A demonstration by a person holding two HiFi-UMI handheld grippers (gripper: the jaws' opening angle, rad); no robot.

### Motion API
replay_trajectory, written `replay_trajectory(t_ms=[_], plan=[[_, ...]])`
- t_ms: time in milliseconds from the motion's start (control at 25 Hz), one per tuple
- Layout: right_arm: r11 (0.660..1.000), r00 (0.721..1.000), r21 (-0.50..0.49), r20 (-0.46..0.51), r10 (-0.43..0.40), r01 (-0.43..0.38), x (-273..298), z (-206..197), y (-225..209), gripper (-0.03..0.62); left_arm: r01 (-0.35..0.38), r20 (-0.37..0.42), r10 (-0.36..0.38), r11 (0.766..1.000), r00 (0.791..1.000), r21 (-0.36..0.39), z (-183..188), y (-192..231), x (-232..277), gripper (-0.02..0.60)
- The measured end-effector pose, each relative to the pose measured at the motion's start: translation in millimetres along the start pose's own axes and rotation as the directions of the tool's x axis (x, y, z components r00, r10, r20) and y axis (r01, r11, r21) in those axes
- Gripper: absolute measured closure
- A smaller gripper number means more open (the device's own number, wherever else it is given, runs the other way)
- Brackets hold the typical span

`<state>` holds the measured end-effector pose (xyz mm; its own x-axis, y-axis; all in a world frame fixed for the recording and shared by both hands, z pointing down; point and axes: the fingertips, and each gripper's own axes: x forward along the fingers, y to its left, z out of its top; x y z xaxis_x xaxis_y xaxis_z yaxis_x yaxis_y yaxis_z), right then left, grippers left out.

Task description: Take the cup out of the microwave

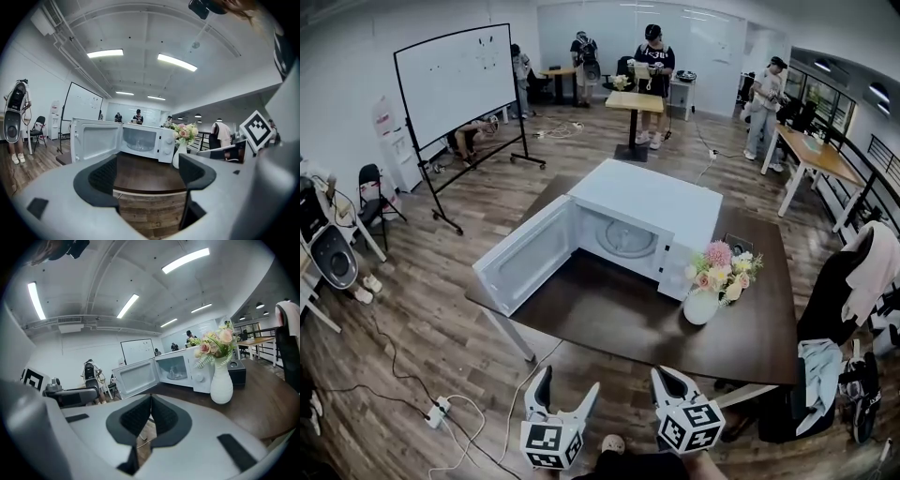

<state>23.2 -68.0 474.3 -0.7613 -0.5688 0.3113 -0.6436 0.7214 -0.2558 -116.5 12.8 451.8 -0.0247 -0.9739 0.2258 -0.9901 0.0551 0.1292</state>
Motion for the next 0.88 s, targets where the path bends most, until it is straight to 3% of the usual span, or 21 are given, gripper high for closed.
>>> replay_trajectory(t_ms=[320, 880], plan=[[1.000, 1.000, 0.005, 0.002, 0.006, -0.006, 31, 2, -11, 0.602, 0.009, 0.002, -0.009, 1.000, 1.000, -0.002, -1, 13, 31, 0.193], [0.998, 1.000, 0.058, -0.029, 0.004, -0.003, 31, -13, -10, 0.602, 0.046, -0.037, -0.046, 0.999, 0.998, 0.001, -9, 5, 44, 0.193]])
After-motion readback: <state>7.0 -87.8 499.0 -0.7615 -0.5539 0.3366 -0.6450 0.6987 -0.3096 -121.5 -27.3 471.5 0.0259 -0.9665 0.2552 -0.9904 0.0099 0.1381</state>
